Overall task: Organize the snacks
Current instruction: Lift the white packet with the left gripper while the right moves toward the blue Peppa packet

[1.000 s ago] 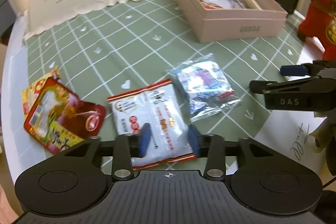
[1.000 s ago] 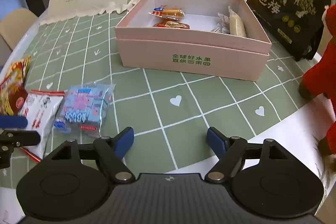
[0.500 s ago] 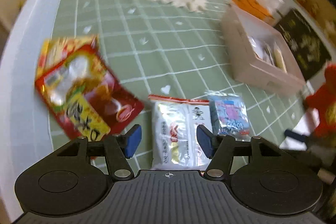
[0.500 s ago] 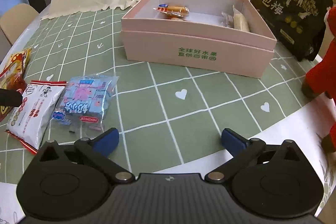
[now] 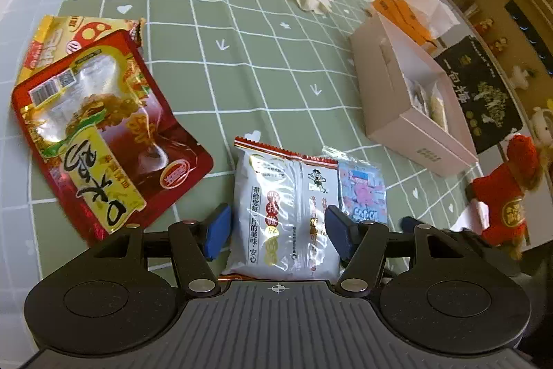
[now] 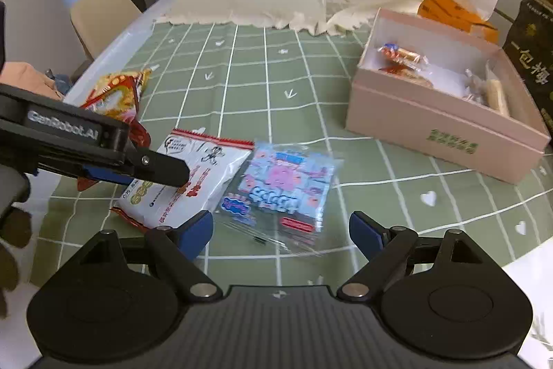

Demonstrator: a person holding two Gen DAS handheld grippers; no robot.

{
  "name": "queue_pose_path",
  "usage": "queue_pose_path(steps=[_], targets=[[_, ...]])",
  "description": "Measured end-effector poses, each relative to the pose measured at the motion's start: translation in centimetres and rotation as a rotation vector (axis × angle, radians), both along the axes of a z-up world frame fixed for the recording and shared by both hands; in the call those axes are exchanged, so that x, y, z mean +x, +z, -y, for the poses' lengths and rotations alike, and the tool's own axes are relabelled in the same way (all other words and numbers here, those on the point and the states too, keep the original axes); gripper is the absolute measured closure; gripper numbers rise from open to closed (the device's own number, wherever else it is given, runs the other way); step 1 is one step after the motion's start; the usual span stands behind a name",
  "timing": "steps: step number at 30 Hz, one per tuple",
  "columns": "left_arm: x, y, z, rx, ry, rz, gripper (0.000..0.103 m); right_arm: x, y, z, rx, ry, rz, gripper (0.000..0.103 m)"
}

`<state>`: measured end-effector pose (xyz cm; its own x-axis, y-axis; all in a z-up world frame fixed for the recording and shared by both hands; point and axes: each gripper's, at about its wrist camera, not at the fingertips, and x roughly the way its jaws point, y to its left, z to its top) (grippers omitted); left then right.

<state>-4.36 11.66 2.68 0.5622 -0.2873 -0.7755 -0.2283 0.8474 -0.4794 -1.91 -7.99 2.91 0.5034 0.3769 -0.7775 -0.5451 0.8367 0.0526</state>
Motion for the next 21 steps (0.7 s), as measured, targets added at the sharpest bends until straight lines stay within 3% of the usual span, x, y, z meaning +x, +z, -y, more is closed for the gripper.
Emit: queue_pose_path(steps=[3,6,10,15,21], targets=[[-0.3,0.5,0.0,-0.020,-0.005,0.004,0.039,0.4,-0.8,-0.4,-0.042,-0.015,-0.011,0.016],[-1.2,1.9,0.5,-0.031,-0.033,0.070,0.039,0.5,-0.7,0.4,-0.044,-0.022,-0.004,0.016],[-1.4,3.1,1.4,-0.106,-0.106,0.158,0.039,0.6,-1.0,1.5,-0.048,-0.053,-0.008,0.016],[0.7,1.7,3.0,-0.020,-0.133,0.091,0.038,0.7,-1.3,2.4,-0.052,-0.064,-0.007,0.016],[0.9,1.7,3.2,-0.044,-0.135,0.069,0.041,0.6,-1.0,3.6,-0.038,-0.082,-0.018,0.016]])
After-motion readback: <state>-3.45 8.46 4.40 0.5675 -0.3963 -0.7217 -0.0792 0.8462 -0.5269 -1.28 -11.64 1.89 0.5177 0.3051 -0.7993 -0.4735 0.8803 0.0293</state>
